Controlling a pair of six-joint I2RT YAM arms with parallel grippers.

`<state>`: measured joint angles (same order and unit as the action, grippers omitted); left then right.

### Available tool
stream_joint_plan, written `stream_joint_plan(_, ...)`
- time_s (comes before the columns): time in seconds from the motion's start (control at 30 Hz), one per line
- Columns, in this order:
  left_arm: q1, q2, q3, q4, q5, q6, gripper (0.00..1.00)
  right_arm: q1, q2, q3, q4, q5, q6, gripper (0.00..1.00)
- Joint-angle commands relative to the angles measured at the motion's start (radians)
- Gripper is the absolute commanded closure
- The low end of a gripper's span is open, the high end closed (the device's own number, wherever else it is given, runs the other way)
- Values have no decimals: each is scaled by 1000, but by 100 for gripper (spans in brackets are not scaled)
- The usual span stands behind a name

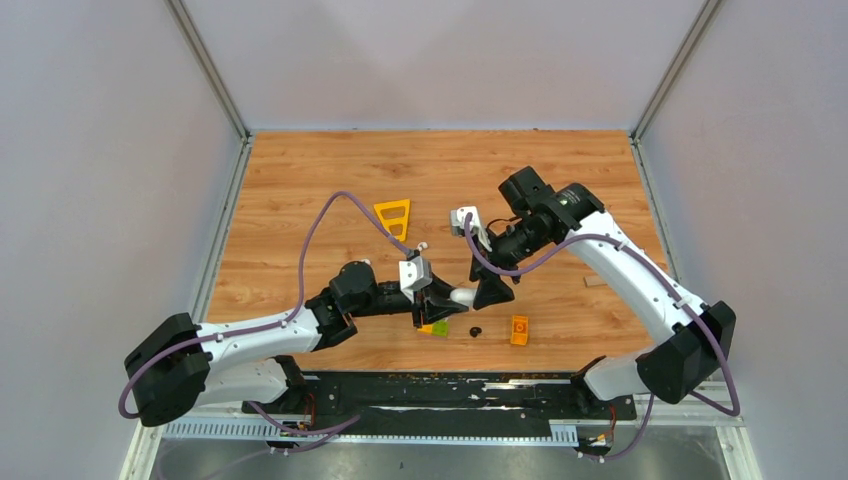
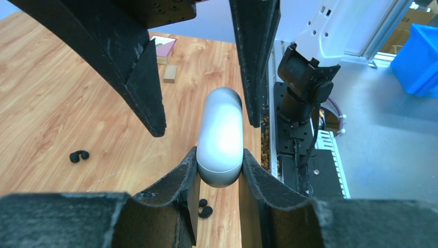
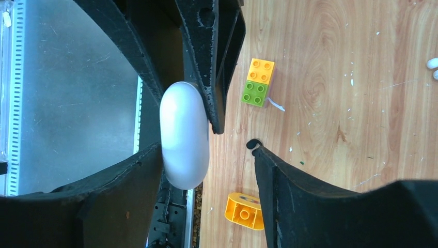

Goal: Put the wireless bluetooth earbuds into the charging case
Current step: Open the charging case, then pick up the left earbud from the center of the board.

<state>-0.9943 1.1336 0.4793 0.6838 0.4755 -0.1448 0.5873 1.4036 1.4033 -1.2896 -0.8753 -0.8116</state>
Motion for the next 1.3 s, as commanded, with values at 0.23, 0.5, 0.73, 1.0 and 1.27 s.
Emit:
stream_joint_plan(0.23,0,1,17,39,62,15,100,-50,83,122,-29,-83,50,38)
stream_joint_plan(0.5,-1,-1,25,17,64,29,100,-113,151,182,-129,-178,0,40)
stream_joint_plan(0.73,-1,3,25,10,34,11,100,-147,97,231,-183,-282,-52,38)
stream_joint_plan(1.0,0,9,25,23,27,-19,100,-262,44,211,-170,-303,-95,38)
stream_joint_plan(1.27,0,6,23,26,17,-33,100,-185,-68,7,6,-176,-29,42)
